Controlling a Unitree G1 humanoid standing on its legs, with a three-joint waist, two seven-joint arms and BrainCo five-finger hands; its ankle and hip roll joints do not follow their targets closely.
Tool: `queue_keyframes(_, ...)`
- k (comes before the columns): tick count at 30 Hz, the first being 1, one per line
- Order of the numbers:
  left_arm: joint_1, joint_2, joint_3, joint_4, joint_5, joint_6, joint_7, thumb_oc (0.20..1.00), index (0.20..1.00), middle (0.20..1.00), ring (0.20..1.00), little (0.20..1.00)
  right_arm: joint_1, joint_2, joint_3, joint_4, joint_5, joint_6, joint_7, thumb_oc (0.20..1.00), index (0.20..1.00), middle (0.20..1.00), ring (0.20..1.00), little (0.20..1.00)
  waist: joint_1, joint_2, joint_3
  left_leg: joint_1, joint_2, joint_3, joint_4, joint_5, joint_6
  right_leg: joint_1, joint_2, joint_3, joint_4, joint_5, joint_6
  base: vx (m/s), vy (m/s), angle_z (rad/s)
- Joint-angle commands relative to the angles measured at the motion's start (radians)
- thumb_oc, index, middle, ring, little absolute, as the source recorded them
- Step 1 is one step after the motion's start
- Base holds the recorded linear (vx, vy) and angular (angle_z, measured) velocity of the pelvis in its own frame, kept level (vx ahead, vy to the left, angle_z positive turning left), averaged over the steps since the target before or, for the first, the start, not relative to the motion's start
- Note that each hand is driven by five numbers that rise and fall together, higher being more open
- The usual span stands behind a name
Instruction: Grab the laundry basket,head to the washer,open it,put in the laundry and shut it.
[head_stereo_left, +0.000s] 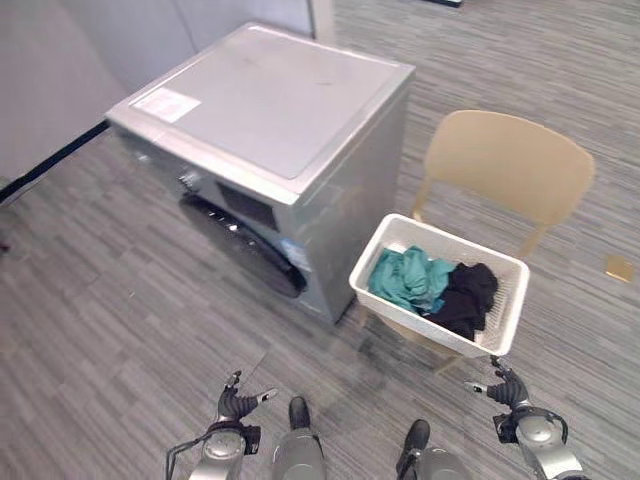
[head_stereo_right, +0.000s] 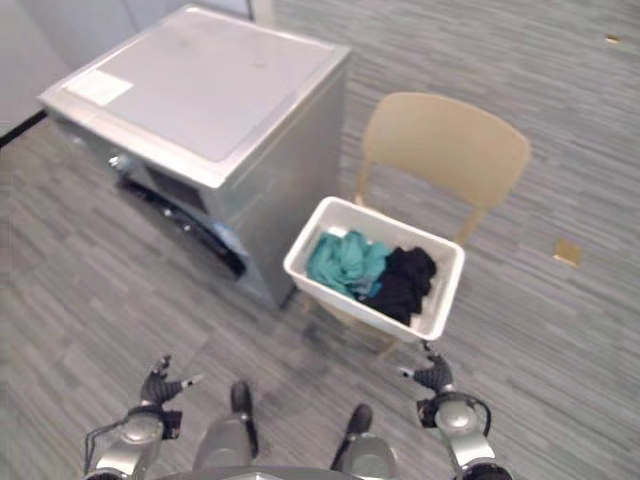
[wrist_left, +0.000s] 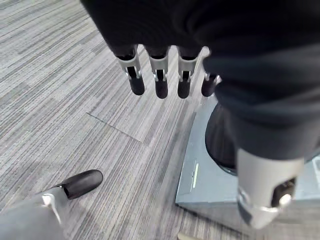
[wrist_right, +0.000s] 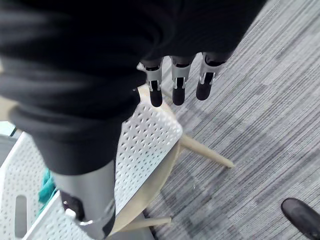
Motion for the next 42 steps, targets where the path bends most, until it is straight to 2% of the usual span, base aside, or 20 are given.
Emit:
queue_keyframes(1,-0.018,0.046,-0.001,-0.044,0.055,-0.038,0.020,1.000,1.000,1.000,1.000,1.000,-0.010,0.024,-0.004,-0.024,0.004,-0.009,-0.002,1.000,1.000,1.000,1.000,1.000,-0.007,-0.038,-0.030,-0.011,-0.061,-0.028,0.011,0.008,-0.037,0.038,-0.166,0.120,0.075,0.015,0.126,0.30,0.617,0.37)
queue_keyframes(2,-0.018,0.047,-0.001,-0.044,0.055,-0.038,0.020,1.000,1.000,1.000,1.000,1.000,-0.010,0.025,-0.004,-0.024,0.004,-0.009,-0.002,1.000,1.000,1.000,1.000,1.000,-0.006,-0.041,-0.030,-0.012,-0.065,-0.026,0.013,0.005,-0.034,0.036,-0.170,0.123,0.076,0.016,0.129,0.18,0.429,0.17)
queue_keyframes(4,-0.020,0.068,0.004,-0.052,0.059,-0.037,0.016,1.000,1.000,1.000,1.000,1.000,-0.032,0.038,0.011,-0.031,0.001,-0.004,-0.003,1.000,1.000,1.000,1.000,1.000,0.005,-0.057,-0.011,-0.011,-0.103,-0.018,0.038,-0.039,0.000,-0.014,-0.218,0.159,0.145,0.081,0.136,0.07,0.293,0.10)
queue_keyframes(5,-0.018,0.079,0.005,-0.051,0.067,-0.035,0.015,1.000,1.000,1.000,1.000,1.000,-0.038,0.045,0.018,-0.036,0.001,-0.002,-0.002,1.000,1.000,1.000,1.000,1.000,0.004,-0.058,-0.004,-0.005,-0.115,-0.020,0.037,-0.049,0.015,-0.033,-0.210,0.180,0.176,0.081,0.125,0.08,0.299,0.02)
queue_keyframes(6,-0.019,0.087,0.009,-0.048,0.070,-0.036,0.018,1.000,1.000,1.000,1.000,1.000,-0.041,0.048,0.027,-0.044,0.000,-0.007,-0.004,1.000,1.000,1.000,1.000,1.000,0.005,-0.060,0.002,0.003,-0.130,-0.020,0.033,-0.057,0.025,-0.058,-0.187,0.213,0.203,0.076,0.119,0.12,0.265,-0.13)
queue_keyframes(7,-0.022,0.091,0.008,-0.041,0.070,-0.037,0.016,1.000,1.000,1.000,1.000,1.000,-0.044,0.050,0.036,-0.057,0.005,-0.014,-0.001,1.000,1.000,1.000,1.000,1.000,-0.001,-0.060,0.006,0.017,-0.149,-0.021,0.022,-0.064,0.035,-0.090,-0.136,0.264,0.224,0.042,0.107,0.09,0.271,-0.18)
queue_keyframes(8,-0.022,0.089,0.012,-0.045,0.069,-0.039,0.015,1.000,1.000,1.000,1.000,1.000,-0.048,0.048,0.047,-0.074,0.007,-0.016,0.008,1.000,1.000,1.000,1.000,1.000,-0.008,-0.054,0.013,0.027,-0.163,-0.018,0.006,-0.047,0.050,-0.120,-0.073,0.307,0.214,0.014,0.084,0.10,0.242,-0.02)
queue_keyframes(9,-0.022,0.086,0.013,-0.044,0.069,-0.039,0.015,1.000,1.000,1.000,1.000,1.000,-0.056,0.042,0.060,-0.079,0.004,-0.016,0.011,1.000,1.000,1.000,1.000,1.000,-0.012,-0.051,0.017,0.039,-0.181,-0.026,-0.003,-0.051,0.057,-0.129,-0.038,0.331,0.198,-0.001,0.083,0.09,0.212,0.07)
queue_keyframes(12,-0.044,0.080,0.004,-0.026,0.070,-0.041,0.025,1.000,1.000,1.000,1.000,1.000,-0.092,0.024,0.105,-0.115,-0.023,-0.017,0.011,1.000,1.000,1.000,1.000,1.000,-0.018,-0.045,0.044,0.071,-0.221,-0.051,-0.008,-0.075,0.070,-0.195,0.013,0.335,0.161,0.003,0.080,0.17,0.091,0.18)
queue_keyframes(13,-0.053,0.076,-0.006,-0.025,0.080,-0.046,0.028,1.000,1.000,1.000,1.000,1.000,-0.098,0.013,0.125,-0.130,-0.038,-0.016,0.016,1.000,1.000,1.000,1.000,1.000,-0.035,-0.051,0.051,0.089,-0.255,-0.088,-0.004,-0.092,0.075,-0.215,0.064,0.402,0.089,0.022,0.093,0.19,0.007,0.37)
queue_keyframes(14,-0.053,0.076,-0.006,-0.025,0.080,-0.046,0.028,1.000,1.000,1.000,1.000,1.000,-0.098,0.013,0.125,-0.130,-0.038,-0.016,0.016,1.000,1.000,1.000,1.000,1.000,-0.035,-0.051,0.052,0.090,-0.254,-0.088,-0.003,-0.092,0.075,-0.213,0.064,0.401,0.089,0.022,0.093,0.22,-0.004,0.75)
queue_keyframes(15,-0.054,0.067,-0.016,-0.022,0.089,-0.054,0.030,1.000,1.000,1.000,1.000,1.000,-0.111,0.005,0.147,-0.125,-0.054,-0.014,0.019,1.000,1.000,1.000,1.000,1.000,-0.030,-0.052,0.054,0.084,-0.282,-0.131,0.013,-0.098,0.078,-0.205,0.078,0.446,0.063,0.034,0.097,0.08,-0.010,1.09)
queue_keyframes(18,-0.046,0.058,-0.025,-0.016,0.096,-0.058,0.034,1.000,1.000,1.000,1.000,1.000,-0.129,0.016,0.180,-0.126,-0.059,-0.017,0.029,1.000,1.000,1.000,1.000,1.000,-0.017,-0.053,0.041,0.071,-0.295,-0.153,0.015,-0.096,0.077,-0.192,0.080,0.451,0.039,0.047,0.084,0.08,-0.056,0.87)
queue_keyframes(20,-0.027,0.052,-0.031,-0.009,0.103,-0.054,0.029,1.000,1.000,1.000,1.000,1.000,-0.169,0.036,0.226,-0.120,-0.044,-0.015,0.042,1.000,1.000,1.000,1.000,1.000,0.008,-0.039,0.008,0.065,-0.290,-0.166,-0.012,-0.085,0.070,-0.172,0.077,0.417,-0.014,0.062,0.081,0.11,-0.104,0.30)
queue_keyframes(25,-0.024,0.044,-0.039,0.001,0.087,-0.052,0.026,1.000,1.000,1.000,1.000,1.000,-0.232,0.060,0.263,-0.132,-0.014,-0.020,0.041,1.000,1.000,1.000,1.000,1.000,0.032,-0.027,0.002,0.048,-0.286,-0.182,-0.026,-0.067,0.064,-0.169,0.077,0.390,-0.042,0.067,0.079,0.03,-0.037,0.27)
queue_keyframes(26,-0.024,0.040,-0.046,-0.002,0.078,-0.053,0.026,1.000,1.000,1.000,1.000,1.000,-0.280,0.066,0.284,-0.149,-0.018,-0.025,0.032,1.000,1.000,1.000,1.000,1.000,0.050,-0.016,0.003,0.035,-0.284,-0.193,-0.041,-0.054,0.060,-0.172,0.075,0.373,-0.054,0.065,0.079,-0.01,-0.012,0.19)
queue_keyframes(34,-0.044,0.064,-0.088,-0.052,0.049,-0.074,0.047,1.000,1.000,1.000,1.000,1.000,-0.507,0.012,0.282,-0.202,-0.028,-0.035,-0.071,1.000,1.000,1.000,1.000,1.000,0.107,0.000,0.047,-0.067,-0.281,-0.226,-0.043,-0.018,0.048,-0.241,0.052,0.321,-0.046,0.065,0.076,-0.03,-0.005,0.24)
queue_keyframes(42,-0.064,0.098,-0.105,-0.086,-0.007,-0.099,0.076,1.000,1.000,1.000,1.000,1.000,-0.722,-0.072,0.217,-0.099,0.001,-0.022,-0.192,1.000,1.000,1.000,1.000,1.000,0.154,-0.002,0.081,-0.128,-0.290,-0.249,-0.061,0.003,0.044,-0.290,0.039,0.303,-0.044,0.071,0.081,0.02,0.013,0.13)
